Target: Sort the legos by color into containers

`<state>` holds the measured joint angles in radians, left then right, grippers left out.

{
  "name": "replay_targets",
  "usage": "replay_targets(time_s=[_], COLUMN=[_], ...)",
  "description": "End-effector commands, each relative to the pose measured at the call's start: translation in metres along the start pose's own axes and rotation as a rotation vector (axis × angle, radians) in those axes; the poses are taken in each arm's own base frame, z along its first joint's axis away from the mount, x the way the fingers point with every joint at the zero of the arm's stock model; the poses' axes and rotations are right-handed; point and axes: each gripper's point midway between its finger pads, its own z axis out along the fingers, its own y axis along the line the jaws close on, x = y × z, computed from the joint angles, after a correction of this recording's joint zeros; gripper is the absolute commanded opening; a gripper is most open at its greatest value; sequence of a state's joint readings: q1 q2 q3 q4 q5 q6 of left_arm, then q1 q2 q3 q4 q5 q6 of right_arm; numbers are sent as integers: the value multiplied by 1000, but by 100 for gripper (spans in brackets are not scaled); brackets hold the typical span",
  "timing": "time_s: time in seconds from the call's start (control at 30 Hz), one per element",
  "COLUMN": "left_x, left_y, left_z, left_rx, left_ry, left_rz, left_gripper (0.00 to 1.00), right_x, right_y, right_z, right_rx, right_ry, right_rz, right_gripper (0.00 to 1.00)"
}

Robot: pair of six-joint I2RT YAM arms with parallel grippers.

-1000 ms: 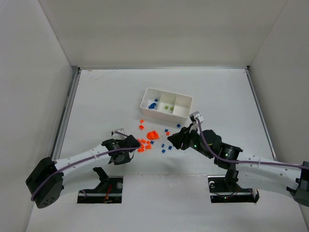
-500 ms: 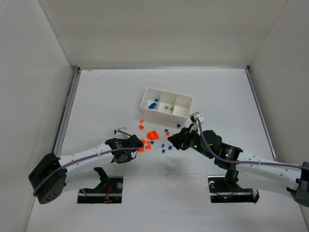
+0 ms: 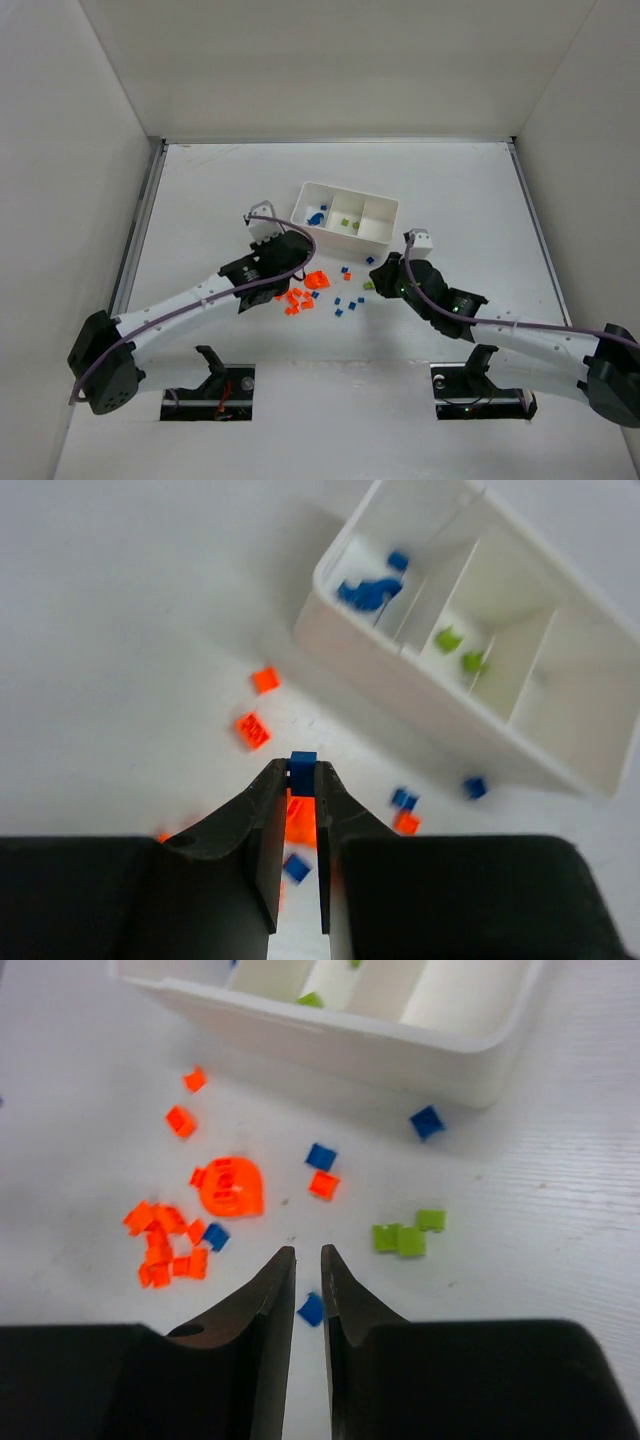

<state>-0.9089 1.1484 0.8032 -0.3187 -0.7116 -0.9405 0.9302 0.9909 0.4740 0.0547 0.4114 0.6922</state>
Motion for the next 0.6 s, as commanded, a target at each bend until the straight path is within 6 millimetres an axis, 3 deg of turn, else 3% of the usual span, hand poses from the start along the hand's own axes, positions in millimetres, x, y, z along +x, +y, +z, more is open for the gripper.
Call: replay_targets(time_s=[0.0,0.07,0.23,0.4,0.57], left_x=[-68,-77,-96,-94,-82], left_y=[-60,-75,-97,-96,-91], left_z=[23,41,85,136,168], left_rx=[157,195,264,237,214], left_ry=[-194,-198,-168,-130,-88], left_rz=[-253,-269,-304,-306,-293], left_gripper=[4,5,6,7,9], right_x=[-8,-5,11,38,66], right_y=[-35,-48,-71,-74,-75], right_z=[9,11,11,8,1], right_rx=[166,223,334,380,423], right_ry=[-48,-40,-14,61,155], right_rz=[86,104,135,117,60], right_gripper=[21,21,37,42,40])
